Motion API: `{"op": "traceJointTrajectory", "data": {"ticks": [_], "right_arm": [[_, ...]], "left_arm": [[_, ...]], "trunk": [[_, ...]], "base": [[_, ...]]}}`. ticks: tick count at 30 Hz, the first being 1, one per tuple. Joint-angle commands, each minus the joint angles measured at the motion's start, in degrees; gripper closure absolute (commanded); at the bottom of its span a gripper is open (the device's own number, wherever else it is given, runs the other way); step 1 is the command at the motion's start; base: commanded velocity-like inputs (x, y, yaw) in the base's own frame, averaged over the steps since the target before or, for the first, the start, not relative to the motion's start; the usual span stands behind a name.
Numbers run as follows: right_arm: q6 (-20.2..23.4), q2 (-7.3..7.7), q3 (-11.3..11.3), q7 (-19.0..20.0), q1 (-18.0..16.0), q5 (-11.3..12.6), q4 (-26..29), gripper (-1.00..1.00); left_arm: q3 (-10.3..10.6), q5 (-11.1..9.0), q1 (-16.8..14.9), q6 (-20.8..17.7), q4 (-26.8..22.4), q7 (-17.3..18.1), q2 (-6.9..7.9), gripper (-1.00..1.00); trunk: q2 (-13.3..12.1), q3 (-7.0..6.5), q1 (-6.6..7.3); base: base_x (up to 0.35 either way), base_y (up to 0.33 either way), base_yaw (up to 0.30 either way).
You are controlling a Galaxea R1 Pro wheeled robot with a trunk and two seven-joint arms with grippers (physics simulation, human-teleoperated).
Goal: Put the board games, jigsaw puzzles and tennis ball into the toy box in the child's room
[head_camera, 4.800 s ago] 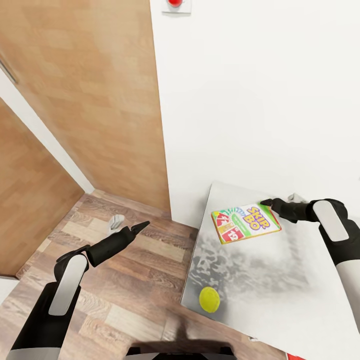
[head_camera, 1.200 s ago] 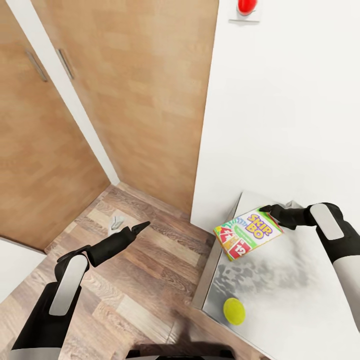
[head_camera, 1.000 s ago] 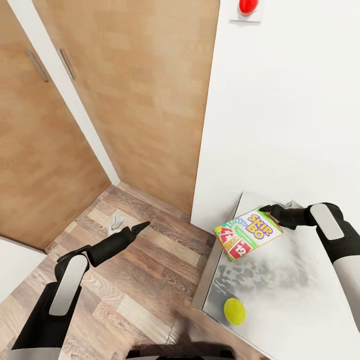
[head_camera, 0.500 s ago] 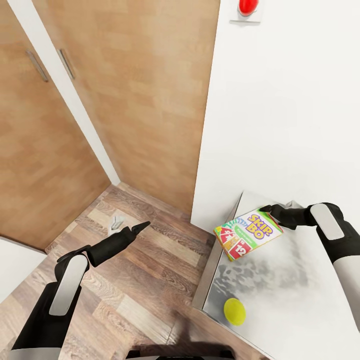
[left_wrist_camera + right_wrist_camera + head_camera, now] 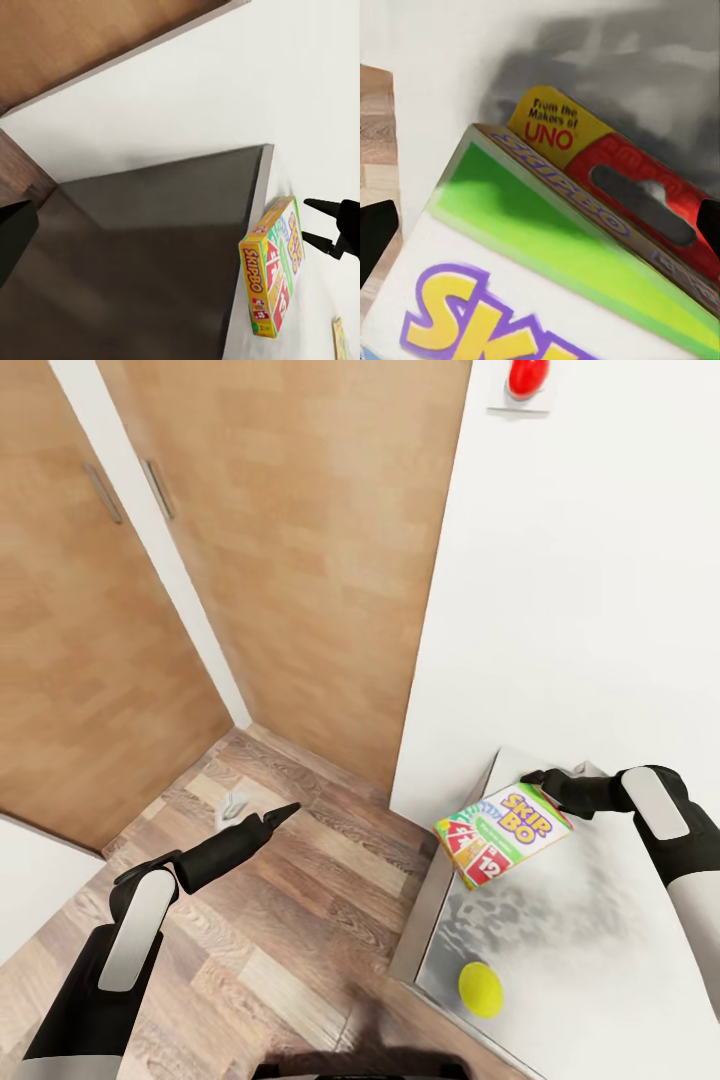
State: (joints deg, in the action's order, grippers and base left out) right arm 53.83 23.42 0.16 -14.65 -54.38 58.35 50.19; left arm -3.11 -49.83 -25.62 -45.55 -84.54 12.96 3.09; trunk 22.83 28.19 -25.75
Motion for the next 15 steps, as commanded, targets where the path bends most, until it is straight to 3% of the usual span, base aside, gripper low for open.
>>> {"op": "traceJointTrajectory", "data": {"ticks": [1,15], "right_arm": [[0.1,0.03,0.0,-0.6,0.0,0.6,0.1,-1.0],[0.1,0.04,0.0,-0.6,0.0,0.5,0.0,-1.0]], "left_arm": [[-0.1,0.1,0.0,-0.3,0.0,0.2,-0.02,-1.0],[-0.1,0.1,0.0,-0.3,0.0,0.2,-0.02,-1.0]], "trunk": [[0.1,0.06,-0.03],[0.1,-0.06,-0.03]], "base": [[0.0,0.0,0.088],[0.0,0.0,0.031]]}}
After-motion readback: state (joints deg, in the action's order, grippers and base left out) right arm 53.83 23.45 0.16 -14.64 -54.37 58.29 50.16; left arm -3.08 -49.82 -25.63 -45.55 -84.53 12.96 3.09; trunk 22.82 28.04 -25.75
